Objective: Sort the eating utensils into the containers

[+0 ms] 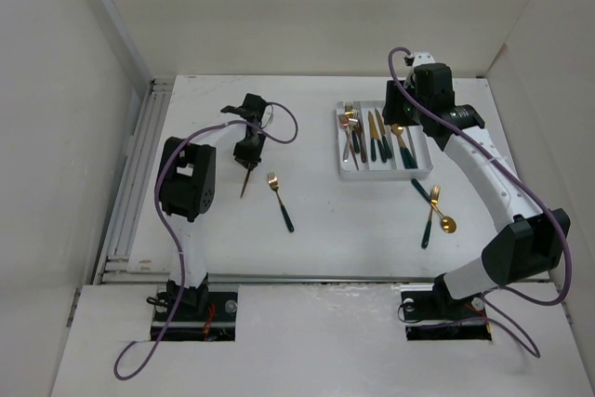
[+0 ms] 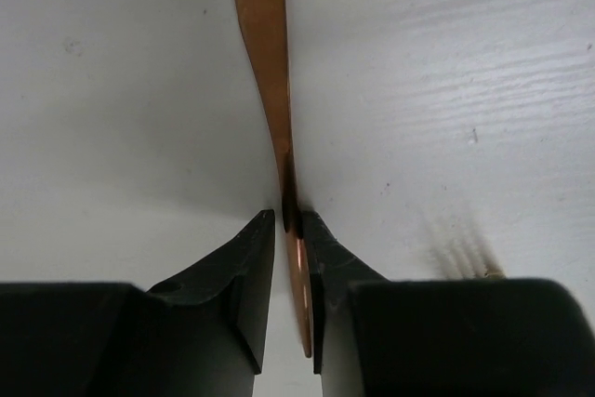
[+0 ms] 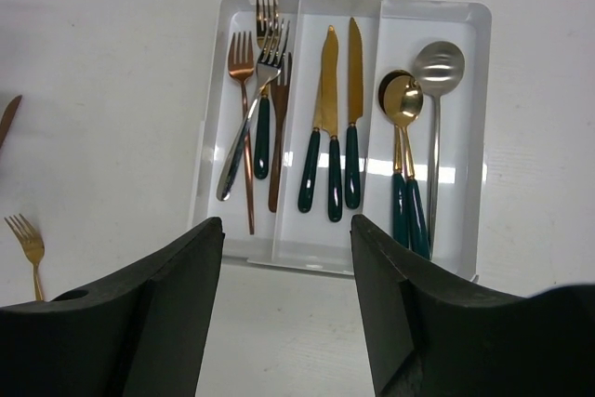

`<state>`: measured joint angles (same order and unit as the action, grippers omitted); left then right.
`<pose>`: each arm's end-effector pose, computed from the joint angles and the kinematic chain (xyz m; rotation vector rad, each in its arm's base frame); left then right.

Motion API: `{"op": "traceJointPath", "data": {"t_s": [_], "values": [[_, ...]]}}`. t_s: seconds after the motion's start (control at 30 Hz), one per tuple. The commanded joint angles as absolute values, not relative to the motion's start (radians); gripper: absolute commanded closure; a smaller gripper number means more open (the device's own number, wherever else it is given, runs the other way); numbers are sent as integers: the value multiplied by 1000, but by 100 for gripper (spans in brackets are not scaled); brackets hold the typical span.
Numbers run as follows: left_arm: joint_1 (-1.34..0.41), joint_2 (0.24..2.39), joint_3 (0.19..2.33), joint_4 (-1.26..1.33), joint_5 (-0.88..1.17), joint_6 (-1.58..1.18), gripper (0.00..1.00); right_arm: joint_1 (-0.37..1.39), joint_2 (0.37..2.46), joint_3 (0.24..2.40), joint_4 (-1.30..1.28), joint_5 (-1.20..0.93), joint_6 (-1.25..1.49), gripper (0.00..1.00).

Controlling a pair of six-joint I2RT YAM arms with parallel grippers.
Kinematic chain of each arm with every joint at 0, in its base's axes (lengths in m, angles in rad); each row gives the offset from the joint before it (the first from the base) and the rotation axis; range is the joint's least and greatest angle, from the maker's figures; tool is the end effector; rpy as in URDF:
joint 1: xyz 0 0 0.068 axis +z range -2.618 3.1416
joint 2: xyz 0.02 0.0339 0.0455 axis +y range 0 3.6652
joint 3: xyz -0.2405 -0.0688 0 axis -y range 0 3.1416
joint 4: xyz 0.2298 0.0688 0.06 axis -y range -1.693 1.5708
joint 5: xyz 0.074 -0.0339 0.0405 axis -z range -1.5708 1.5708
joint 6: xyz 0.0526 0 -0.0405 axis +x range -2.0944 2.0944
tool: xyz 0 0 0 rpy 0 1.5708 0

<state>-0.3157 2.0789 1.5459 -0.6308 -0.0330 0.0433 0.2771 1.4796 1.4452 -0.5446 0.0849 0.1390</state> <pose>0.3955 -0.1274 0.1423 0.4789 2.6915 -0.0319 0.3240 0.0875 0.3359 -0.0991 2.1490 0.1509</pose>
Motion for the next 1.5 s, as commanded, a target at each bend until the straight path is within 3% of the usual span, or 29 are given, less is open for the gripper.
{"op": "traceJointPath", "data": {"t_s": [0.0,0.2,0.33,0.47,0.67,0.8,1.0,1.23,1.47], "values": [[-305,2112,1457,-781,-63,44,83,282,1443,1459,-506,72,149,37],[-305,2103,1414,-770,-54,63,84,282,1443,1459,-506,72,149,37],[-305,2141,1405,-770,-6,63,100,282,1453,1459,-506,63,149,37],[-275,2155,1414,-741,63,72,100,282,1442,1450,-506,74,149,37],[-235,2013,1555,-670,176,49,100,356,1431,1401,-500,74,161,40],[-235,1970,1705,-658,251,8,100,484,1436,1347,-399,63,251,32],[-258,1934,1851,-667,247,-37,100,676,1609,1423,-212,-7,435,21],[-290,1852,1864,-637,247,-106,100,721,1827,1618,-103,-84,623,19],[-299,1818,1875,-647,297,-137,100,721,1890,1643,-8,-84,744,39]]}}
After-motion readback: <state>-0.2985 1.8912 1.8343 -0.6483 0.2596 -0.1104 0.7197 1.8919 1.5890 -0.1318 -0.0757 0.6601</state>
